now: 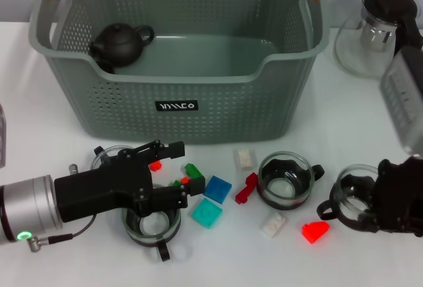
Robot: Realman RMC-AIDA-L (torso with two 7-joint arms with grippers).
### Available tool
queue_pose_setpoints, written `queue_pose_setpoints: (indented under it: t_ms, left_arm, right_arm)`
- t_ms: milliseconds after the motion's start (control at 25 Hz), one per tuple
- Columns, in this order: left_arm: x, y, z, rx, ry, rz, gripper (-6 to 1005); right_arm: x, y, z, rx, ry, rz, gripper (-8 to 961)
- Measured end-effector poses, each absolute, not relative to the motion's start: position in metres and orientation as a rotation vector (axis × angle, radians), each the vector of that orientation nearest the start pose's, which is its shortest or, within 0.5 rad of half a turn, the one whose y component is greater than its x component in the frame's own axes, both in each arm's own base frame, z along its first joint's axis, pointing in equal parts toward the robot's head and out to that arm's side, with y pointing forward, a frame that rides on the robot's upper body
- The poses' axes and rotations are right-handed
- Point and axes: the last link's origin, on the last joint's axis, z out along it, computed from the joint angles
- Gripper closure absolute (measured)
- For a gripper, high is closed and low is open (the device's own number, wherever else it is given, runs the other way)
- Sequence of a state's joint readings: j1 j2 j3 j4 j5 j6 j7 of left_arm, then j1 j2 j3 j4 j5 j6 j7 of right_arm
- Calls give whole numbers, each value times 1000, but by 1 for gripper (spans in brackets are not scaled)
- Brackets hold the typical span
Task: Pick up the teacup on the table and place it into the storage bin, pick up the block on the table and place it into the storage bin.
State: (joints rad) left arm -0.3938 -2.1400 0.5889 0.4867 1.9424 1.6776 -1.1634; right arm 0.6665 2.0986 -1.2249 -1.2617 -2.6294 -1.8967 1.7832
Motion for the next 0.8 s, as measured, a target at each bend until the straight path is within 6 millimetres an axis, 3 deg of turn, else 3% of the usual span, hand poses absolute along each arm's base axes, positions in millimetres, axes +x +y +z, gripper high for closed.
queue_pose_setpoints:
  t_ms: [240, 800]
  left_arm:
    - [-281, 265, -34, -2648, -687, -1007, 123]
    - [-284, 266, -29, -2640, -678, -995, 123]
  right_arm:
    - [168, 319, 30, -3138, 150, -662, 900]
    - [103, 329, 21, -3188, -84, -462, 900]
